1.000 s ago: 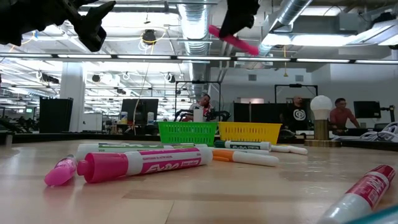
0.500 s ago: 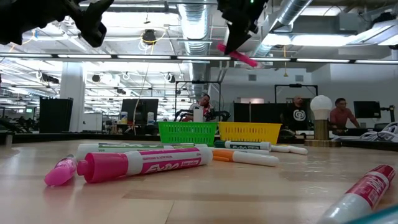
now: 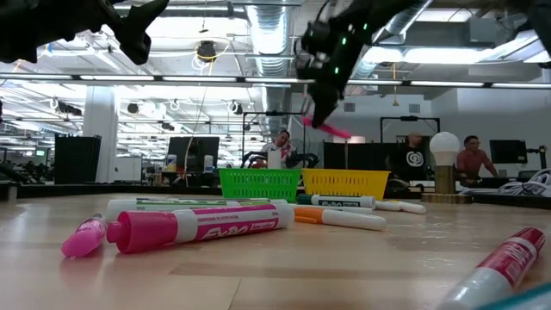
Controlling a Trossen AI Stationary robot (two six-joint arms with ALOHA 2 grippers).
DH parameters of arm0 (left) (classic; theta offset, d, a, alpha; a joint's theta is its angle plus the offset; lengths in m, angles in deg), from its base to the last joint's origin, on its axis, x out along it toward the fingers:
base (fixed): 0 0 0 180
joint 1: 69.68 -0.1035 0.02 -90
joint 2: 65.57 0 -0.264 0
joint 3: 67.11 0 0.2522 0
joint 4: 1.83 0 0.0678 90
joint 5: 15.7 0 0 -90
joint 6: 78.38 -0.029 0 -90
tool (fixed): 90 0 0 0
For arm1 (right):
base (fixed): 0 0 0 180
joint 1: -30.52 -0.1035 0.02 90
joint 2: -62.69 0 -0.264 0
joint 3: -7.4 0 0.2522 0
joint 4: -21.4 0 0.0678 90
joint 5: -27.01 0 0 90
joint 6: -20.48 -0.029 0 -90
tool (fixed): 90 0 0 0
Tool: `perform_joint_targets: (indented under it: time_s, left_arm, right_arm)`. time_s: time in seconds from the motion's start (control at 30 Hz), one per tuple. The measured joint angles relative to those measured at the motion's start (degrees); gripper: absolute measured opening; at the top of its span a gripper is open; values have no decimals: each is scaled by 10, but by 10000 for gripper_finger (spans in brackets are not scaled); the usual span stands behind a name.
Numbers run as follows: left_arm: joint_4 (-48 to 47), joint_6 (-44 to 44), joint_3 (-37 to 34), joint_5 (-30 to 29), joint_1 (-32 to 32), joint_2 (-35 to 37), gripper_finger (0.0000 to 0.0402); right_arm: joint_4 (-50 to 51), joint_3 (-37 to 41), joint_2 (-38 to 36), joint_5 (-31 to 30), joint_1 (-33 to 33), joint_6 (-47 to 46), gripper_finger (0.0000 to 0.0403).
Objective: Pick & Place Markers
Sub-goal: Put the pink marker in the red bin
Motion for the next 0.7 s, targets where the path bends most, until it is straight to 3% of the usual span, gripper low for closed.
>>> perform_joint_targets:
  time_s: [0.43,0.7]
  left_arm:
    - [0,3,0,0,0,0,282]
    - [0,-9,0,0,0,0,282]
  right_arm:
    - [23,0,112,122,54,11,57]
    - [27,0,116,123,55,24,57]
